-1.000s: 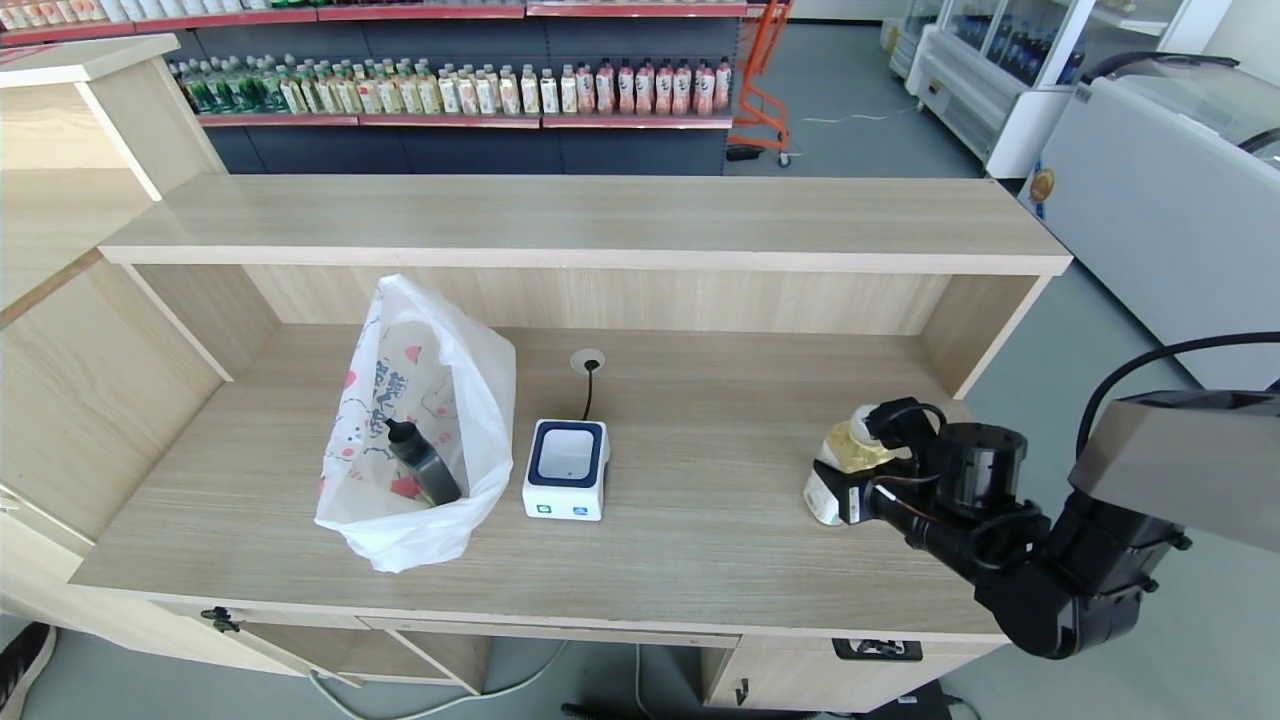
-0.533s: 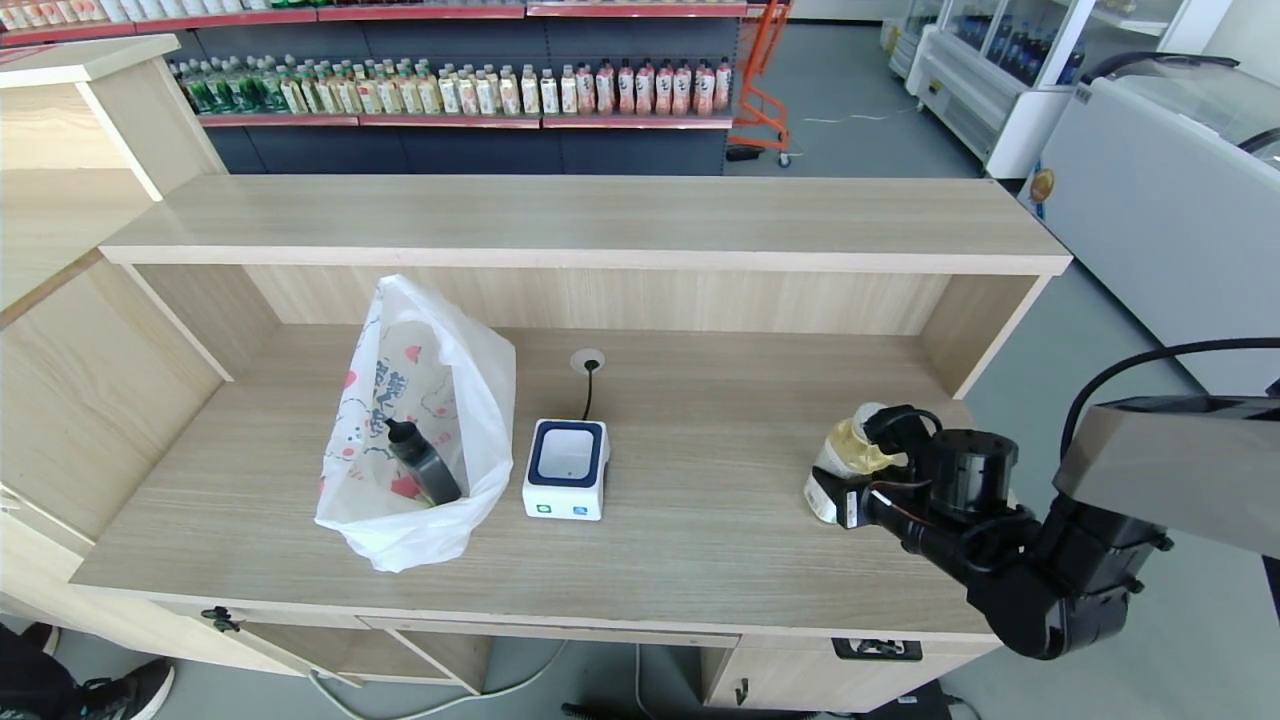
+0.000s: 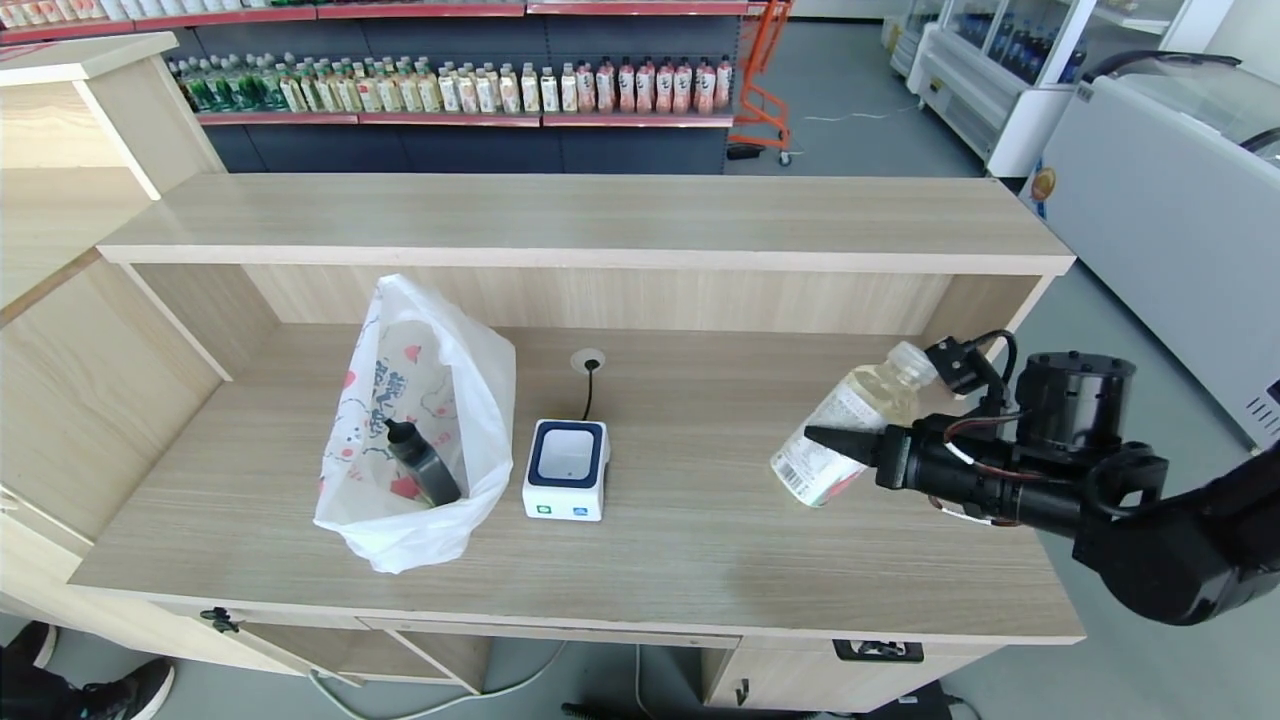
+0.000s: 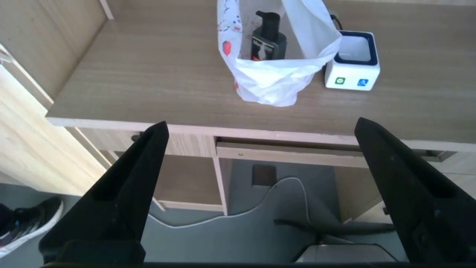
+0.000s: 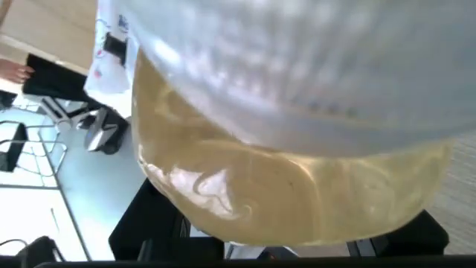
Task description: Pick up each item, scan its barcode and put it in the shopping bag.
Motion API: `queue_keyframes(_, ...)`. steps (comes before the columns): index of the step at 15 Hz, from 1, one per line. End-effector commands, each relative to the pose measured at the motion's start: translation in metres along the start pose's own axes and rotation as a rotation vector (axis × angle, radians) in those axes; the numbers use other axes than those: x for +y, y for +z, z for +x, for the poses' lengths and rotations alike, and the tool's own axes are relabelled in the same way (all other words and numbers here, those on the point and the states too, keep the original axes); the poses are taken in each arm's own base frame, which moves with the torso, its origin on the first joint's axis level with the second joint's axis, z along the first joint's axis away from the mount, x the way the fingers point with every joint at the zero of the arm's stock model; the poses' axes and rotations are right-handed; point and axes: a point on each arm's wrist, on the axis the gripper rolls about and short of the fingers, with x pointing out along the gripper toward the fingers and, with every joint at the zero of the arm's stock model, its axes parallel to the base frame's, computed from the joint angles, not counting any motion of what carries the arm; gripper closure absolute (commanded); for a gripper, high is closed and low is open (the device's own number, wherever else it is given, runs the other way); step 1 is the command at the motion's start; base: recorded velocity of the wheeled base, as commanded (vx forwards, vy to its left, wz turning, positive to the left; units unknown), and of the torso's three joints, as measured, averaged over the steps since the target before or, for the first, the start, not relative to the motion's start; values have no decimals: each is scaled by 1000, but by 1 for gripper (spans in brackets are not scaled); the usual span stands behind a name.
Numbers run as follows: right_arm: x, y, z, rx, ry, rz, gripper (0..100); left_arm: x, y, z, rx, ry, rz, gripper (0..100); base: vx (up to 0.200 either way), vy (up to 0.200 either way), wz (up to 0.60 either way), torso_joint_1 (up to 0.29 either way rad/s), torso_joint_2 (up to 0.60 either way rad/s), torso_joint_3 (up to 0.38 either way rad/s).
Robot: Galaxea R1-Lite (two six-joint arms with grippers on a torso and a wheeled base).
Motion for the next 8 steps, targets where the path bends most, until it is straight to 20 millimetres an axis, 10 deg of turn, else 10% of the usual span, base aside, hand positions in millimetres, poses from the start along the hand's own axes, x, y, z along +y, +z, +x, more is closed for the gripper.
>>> queue_keyframes(1, 34, 8, -27, 16, 176, -16, 100, 0, 0, 0, 0, 0, -1, 0, 0, 0, 0, 0, 0, 0)
queue_keyframes(8, 70, -21, -18, 149, 298, 44, 100, 0, 0, 0, 0, 0, -1, 0, 0, 0, 0, 0, 0, 0)
